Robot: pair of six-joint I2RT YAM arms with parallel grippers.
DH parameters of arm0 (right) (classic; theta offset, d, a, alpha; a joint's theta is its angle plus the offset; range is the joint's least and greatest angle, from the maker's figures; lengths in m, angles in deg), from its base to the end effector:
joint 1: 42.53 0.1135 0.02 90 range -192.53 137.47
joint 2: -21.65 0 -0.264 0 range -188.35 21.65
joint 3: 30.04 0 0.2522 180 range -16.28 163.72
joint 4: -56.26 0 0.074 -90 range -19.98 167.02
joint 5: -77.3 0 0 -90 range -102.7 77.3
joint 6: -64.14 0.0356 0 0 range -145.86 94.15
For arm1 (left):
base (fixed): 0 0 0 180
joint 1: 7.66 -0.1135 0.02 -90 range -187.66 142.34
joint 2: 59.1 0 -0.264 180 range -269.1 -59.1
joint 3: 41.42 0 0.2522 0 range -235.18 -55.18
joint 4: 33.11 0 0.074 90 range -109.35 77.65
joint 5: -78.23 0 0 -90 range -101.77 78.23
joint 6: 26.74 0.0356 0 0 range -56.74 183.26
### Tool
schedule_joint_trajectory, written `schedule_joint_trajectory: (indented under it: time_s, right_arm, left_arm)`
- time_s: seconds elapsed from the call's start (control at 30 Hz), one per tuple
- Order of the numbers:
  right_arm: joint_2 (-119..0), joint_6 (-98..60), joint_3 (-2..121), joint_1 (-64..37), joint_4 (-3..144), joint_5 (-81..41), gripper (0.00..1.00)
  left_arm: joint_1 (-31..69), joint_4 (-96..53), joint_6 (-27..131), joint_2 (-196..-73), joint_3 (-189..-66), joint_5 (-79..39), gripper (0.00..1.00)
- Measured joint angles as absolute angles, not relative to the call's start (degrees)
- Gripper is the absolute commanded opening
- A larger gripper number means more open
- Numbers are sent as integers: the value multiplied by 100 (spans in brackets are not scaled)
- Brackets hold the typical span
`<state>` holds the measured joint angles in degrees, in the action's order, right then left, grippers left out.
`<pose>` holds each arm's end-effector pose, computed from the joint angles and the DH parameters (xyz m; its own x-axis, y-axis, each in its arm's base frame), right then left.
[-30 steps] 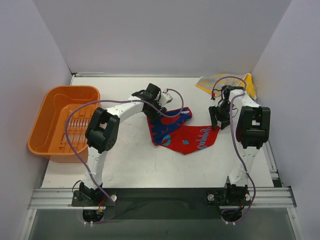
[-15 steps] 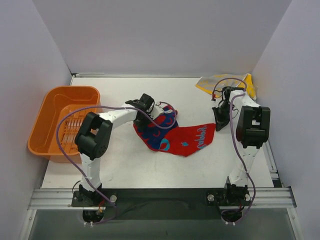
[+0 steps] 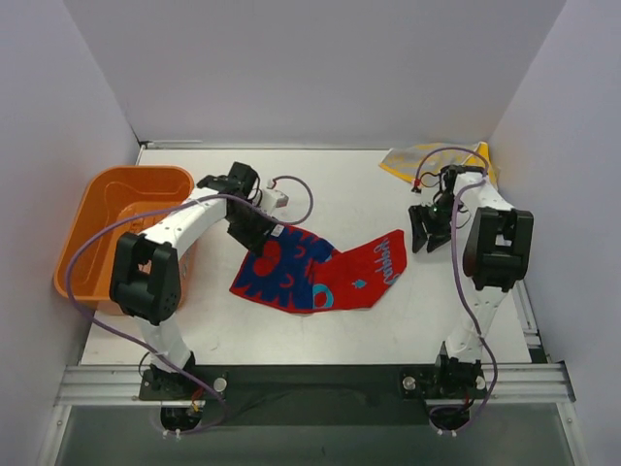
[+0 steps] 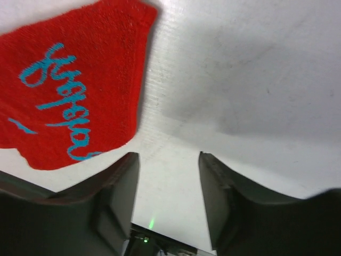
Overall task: Roll the towels
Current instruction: Flatten the towel
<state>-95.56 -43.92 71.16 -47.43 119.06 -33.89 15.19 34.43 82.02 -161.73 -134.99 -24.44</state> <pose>0.4036 -0.0217 0.1736 -0.9323 -0.2102 -0.2944 -0.2937 0.9149 0.2770 0.3213 -0.1439 0.2256 -0.7119 0.6405 -0.2881 0.6914 0.7111 -0.1275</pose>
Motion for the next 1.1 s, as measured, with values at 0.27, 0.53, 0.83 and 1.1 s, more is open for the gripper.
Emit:
schedule_joint_trajectory:
  time_s: [0.27, 0.53, 0.83, 1.1]
  right_arm:
    - [-9641, -3913, 8191, -4855, 11954, -3584, 50]
    - [-10181, -3319, 8488, -4625, 11746, -3610, 49]
    - [-10602, -2818, 8484, -4394, 11523, -3628, 47]
    - [-10620, -2729, 8355, -4037, 11324, -3365, 28]
  left_arm:
    - [1248, 2958, 7693, -17487, -15392, -2505, 57]
    - [1261, 2886, 7470, -18613, -15855, -2088, 57]
    - [1265, 2872, 7413, -18672, -16024, -1863, 57]
    - [1287, 2855, 7385, -18672, -16010, -1773, 58]
